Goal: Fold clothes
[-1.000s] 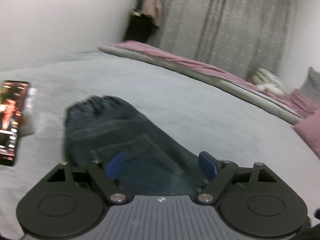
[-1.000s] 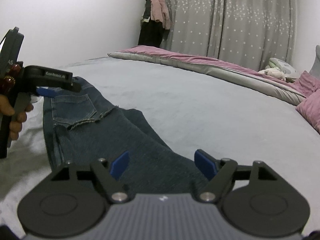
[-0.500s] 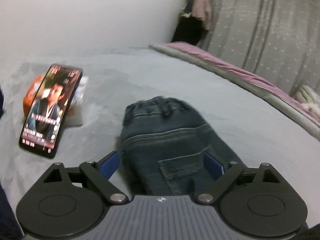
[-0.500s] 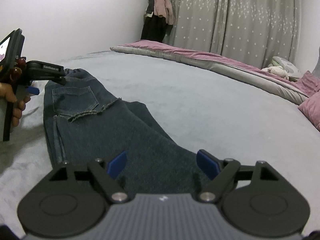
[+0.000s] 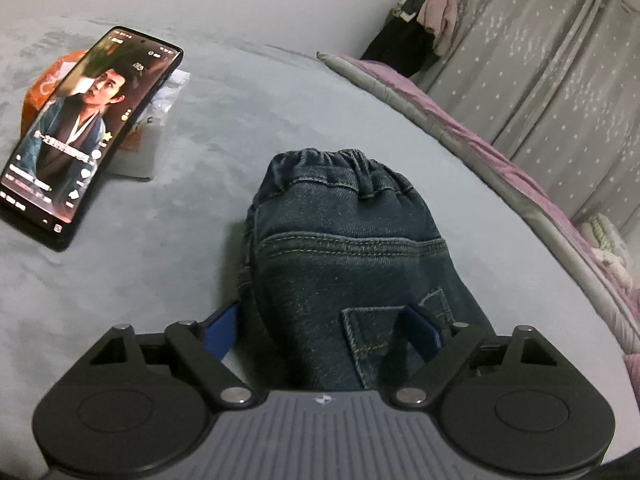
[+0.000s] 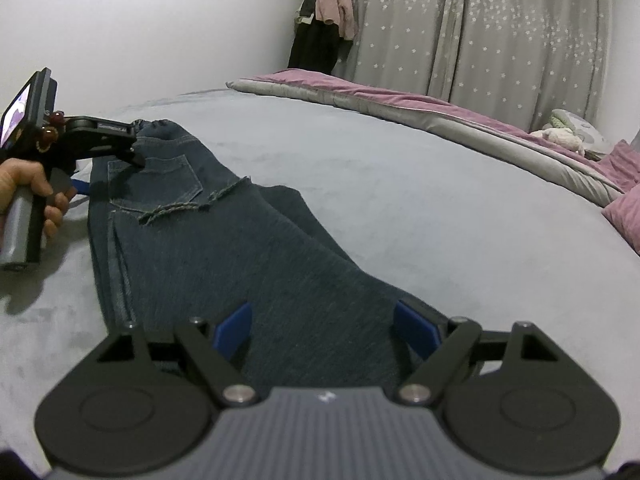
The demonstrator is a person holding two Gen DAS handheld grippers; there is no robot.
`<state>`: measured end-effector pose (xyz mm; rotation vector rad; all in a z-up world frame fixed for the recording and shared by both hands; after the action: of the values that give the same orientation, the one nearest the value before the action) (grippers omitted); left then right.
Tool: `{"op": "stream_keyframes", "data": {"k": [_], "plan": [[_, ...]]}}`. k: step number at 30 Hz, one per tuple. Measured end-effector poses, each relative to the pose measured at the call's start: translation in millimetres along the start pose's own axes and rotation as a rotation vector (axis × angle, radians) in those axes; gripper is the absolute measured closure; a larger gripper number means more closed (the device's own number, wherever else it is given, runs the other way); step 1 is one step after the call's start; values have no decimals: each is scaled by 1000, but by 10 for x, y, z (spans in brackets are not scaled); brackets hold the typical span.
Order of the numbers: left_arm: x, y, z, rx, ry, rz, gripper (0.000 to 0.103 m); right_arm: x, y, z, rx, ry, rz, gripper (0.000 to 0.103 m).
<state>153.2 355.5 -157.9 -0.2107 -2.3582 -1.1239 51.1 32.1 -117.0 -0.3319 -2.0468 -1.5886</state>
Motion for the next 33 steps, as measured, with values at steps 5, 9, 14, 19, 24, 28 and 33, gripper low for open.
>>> {"op": "stream_keyframes", "data": {"k": [5,9,14,19,24,28,33], "plan": [[18,-23,-42,0,-20,-33,55,0,10,20,0,5,0,21],[100,12,-92,-35,-39,-78,77,22,38,64,0,16,-2,21],[155,47,-128,-37,-65,-114,81,53,166,159,-24,47,-16,21],[236,96,-185,-30,-113,-150,82,49,290,278,-76,91,-23,22],[319,157,-272,-40,-166,-180,83,-19,336,402,-156,148,-1,30],[379,198,-334,-48,-198,-199,83,-118,390,503,-219,184,31,48],[475,230,-433,-74,-245,-233,83,-193,479,787,-224,256,55,70]]}}
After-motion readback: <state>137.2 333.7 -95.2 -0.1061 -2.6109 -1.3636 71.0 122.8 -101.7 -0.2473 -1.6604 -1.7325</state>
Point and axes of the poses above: each gripper's, at about its wrist camera, not at the fingertips, and x roughly against the way its jaws point, z to its left, y to its top, the point moved 9 cm from there along -x, roughly the way its jaws point, and after that the axes turned 6 degrees about -y, right-handed, at the moved point
